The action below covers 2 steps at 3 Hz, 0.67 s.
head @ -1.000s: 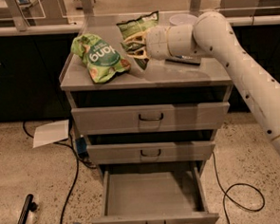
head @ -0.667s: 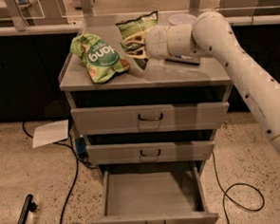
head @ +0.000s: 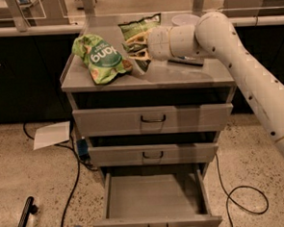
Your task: Pick green jalapeno chip bag from bottom drawer and place on counter
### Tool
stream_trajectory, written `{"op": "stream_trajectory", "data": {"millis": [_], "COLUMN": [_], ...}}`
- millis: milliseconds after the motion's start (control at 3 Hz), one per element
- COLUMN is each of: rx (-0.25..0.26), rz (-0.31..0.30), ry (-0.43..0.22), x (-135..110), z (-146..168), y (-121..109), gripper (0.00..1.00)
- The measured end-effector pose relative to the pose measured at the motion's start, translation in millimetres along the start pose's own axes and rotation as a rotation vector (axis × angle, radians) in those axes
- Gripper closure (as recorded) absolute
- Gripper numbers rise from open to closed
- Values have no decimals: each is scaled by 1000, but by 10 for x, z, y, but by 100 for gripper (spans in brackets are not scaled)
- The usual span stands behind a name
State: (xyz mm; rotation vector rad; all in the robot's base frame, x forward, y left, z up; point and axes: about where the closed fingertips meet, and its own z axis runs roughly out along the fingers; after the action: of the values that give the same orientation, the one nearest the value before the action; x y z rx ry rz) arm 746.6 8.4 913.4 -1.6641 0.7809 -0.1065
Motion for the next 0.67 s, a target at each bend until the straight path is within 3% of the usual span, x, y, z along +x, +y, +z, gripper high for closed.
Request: {"op": "stream_trajectory", "data": {"millis": [333, 667], "rx": [0, 0], "rz": [0, 0], "ry": [0, 0], "x": [0, 0], "z": [0, 1], "y": [0, 0], "gripper": [11, 0]}}
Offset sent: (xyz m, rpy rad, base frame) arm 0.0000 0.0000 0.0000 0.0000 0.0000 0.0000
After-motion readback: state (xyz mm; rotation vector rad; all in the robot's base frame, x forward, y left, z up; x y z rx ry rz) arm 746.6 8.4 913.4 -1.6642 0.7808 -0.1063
